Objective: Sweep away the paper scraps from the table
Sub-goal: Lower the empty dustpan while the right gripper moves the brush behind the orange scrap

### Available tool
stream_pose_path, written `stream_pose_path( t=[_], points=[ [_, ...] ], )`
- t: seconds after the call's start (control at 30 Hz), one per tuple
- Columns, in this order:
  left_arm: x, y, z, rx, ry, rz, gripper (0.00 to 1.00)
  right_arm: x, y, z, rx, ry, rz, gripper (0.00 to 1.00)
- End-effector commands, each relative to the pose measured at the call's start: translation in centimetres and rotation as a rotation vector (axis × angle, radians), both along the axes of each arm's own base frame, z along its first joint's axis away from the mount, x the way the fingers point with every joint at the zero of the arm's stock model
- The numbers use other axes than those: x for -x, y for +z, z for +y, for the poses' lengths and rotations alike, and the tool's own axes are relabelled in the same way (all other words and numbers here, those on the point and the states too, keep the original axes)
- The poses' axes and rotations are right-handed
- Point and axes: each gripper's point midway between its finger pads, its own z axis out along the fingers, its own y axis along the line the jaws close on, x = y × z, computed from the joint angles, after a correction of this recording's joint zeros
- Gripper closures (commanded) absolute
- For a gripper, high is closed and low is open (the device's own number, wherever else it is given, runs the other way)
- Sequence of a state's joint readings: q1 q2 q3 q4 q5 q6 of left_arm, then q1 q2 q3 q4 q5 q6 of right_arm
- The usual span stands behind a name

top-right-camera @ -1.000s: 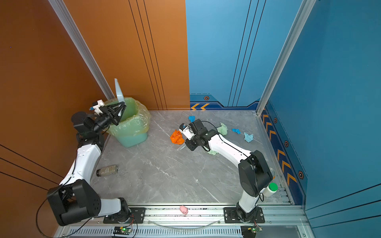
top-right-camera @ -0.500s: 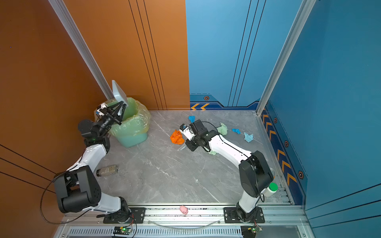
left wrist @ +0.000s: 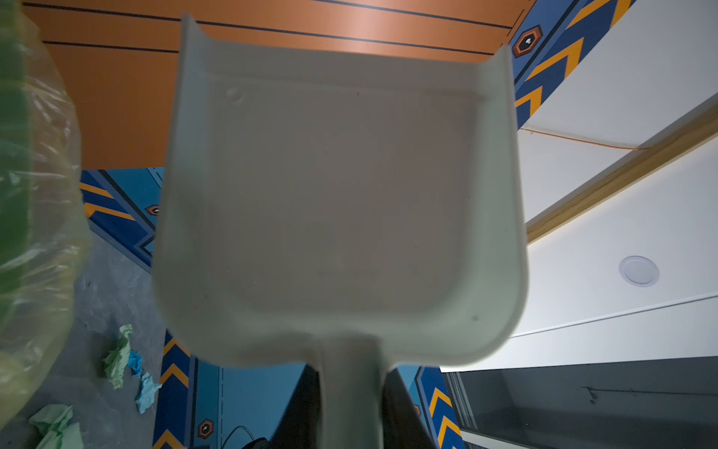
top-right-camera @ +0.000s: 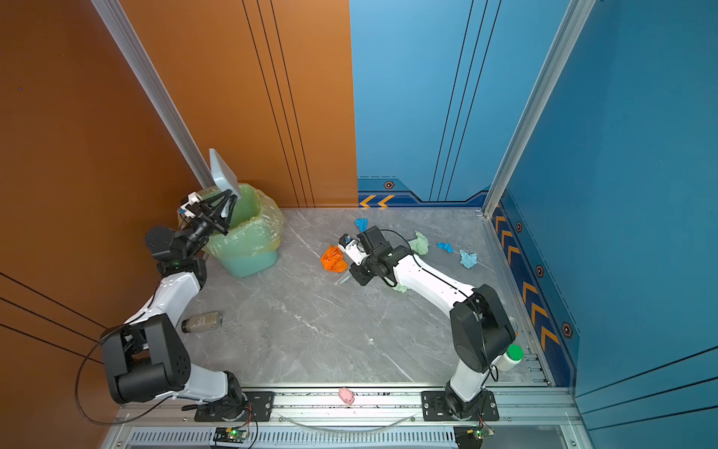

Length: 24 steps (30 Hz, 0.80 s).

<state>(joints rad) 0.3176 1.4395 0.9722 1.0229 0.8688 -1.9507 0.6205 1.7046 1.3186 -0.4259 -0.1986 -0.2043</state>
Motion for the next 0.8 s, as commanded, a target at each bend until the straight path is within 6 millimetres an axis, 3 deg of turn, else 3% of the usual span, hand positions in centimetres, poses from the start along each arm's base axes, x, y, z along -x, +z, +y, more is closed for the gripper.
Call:
stream_pose_path(
  t=[0.0, 0.17, 0.3, 0.47, 0.77],
  points=[
    [1.6, 2.1, -2.1, -0.190, -0.004, -0.067, 1.00, -0.6, 1.8, -0.4, -0.031, -0.037, -0.050, 1.00],
    [2.5, 0.6, -5.0, -0.519, 0.039, -0.009, 1.00, -1.2, 2.9, -0.3, -0.081, -0.078, -0.058, 1.00],
    [4.1, -3.0, -6.5, -0.859, 0.096, 0.113, 1.00, -2.1, 3.3, -0.7, -0.101, -0.141, -0.058, 1.00],
    [5.1, -5.0, -8.0, -1.031, 0.130, 0.115, 1.00, -2.8, 3.5, -0.9, -0.100, -0.169, -0.065, 1.00],
    [7.0, -9.7, -12.5, -1.429, 0.106, 0.088, 1.00, -4.4, 4.5, -1.6, -0.128, -0.245, -0.104, 1.00]
  ],
)
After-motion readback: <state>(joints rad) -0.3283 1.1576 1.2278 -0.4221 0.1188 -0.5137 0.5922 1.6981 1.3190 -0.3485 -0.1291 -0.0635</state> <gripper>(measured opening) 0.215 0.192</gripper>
